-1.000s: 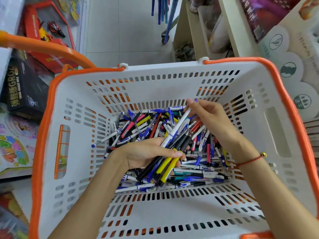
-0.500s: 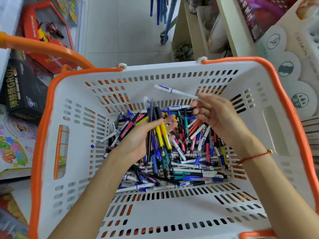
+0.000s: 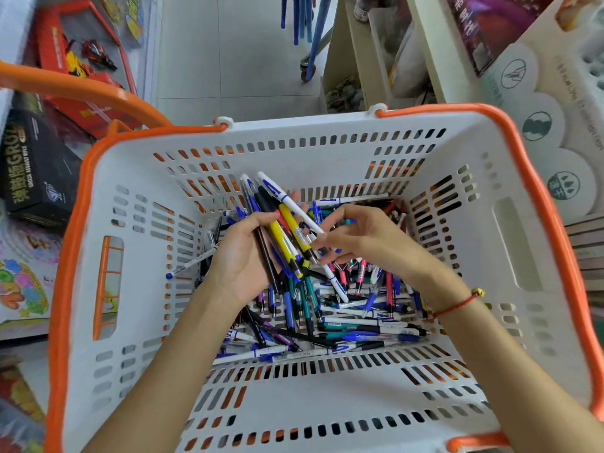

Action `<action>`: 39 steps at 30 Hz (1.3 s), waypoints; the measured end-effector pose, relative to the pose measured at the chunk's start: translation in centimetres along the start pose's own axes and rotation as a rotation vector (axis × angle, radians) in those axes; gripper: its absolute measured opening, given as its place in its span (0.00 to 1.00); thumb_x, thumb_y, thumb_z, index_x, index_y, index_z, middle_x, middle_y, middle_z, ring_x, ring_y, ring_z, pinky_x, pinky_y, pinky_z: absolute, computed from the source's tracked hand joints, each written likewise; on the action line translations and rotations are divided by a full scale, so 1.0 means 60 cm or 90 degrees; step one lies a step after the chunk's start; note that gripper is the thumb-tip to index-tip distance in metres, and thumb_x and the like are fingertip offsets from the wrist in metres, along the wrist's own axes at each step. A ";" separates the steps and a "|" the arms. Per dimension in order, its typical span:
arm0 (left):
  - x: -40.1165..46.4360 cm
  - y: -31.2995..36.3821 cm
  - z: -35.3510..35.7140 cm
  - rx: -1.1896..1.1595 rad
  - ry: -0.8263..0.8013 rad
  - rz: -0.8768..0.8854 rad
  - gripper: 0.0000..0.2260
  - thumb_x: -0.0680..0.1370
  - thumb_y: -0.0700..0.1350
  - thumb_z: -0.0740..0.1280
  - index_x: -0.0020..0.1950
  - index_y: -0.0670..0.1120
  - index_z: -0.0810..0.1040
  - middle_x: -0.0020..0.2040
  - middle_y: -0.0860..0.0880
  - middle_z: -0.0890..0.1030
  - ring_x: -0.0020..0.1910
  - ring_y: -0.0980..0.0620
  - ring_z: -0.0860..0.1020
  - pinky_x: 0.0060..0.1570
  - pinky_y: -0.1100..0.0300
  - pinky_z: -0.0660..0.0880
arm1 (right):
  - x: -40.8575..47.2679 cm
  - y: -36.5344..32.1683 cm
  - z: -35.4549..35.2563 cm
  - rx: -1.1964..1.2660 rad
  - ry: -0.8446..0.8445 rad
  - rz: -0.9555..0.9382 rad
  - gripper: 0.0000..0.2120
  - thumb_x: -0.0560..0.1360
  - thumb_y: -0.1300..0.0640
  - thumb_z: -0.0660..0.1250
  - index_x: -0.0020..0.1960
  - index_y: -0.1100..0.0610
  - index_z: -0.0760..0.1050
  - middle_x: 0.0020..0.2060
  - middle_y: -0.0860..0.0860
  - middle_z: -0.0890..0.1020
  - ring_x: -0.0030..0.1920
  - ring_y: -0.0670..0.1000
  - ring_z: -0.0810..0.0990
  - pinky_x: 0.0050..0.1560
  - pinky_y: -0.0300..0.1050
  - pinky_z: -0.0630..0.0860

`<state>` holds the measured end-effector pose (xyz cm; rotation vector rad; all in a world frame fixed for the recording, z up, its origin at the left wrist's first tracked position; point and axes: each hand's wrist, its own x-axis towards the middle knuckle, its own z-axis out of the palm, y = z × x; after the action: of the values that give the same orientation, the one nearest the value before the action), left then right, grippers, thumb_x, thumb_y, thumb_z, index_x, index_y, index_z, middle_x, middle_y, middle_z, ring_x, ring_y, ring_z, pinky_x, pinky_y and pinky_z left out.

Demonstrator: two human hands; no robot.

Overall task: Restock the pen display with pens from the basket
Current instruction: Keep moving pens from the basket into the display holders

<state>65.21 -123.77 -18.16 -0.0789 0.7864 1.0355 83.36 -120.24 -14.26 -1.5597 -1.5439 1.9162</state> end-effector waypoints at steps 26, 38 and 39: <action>-0.006 -0.015 0.004 0.422 0.088 0.104 0.12 0.72 0.49 0.70 0.55 0.51 0.81 0.53 0.51 0.85 0.60 0.51 0.80 0.64 0.49 0.73 | 0.006 0.037 0.012 -0.310 0.118 -0.254 0.21 0.80 0.46 0.64 0.31 0.54 0.75 0.22 0.50 0.75 0.23 0.49 0.70 0.30 0.43 0.69; -0.049 -0.031 0.122 0.588 -0.026 -0.056 0.25 0.65 0.56 0.78 0.60 0.50 0.79 0.55 0.48 0.84 0.58 0.50 0.81 0.66 0.49 0.71 | -0.068 -0.017 -0.048 -0.006 0.137 -0.047 0.24 0.82 0.43 0.54 0.36 0.59 0.67 0.30 0.58 0.66 0.24 0.46 0.60 0.27 0.35 0.60; -0.049 -0.036 0.138 0.609 -0.020 -0.063 0.33 0.61 0.61 0.80 0.63 0.50 0.78 0.59 0.48 0.83 0.62 0.49 0.79 0.68 0.46 0.68 | -0.083 -0.023 -0.055 0.015 0.155 -0.041 0.23 0.81 0.42 0.55 0.36 0.59 0.67 0.29 0.57 0.64 0.24 0.46 0.60 0.26 0.34 0.60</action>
<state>70.68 -123.71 -10.92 0.7063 1.1639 0.4843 87.51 -121.29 -9.87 -1.6418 -1.4451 1.6351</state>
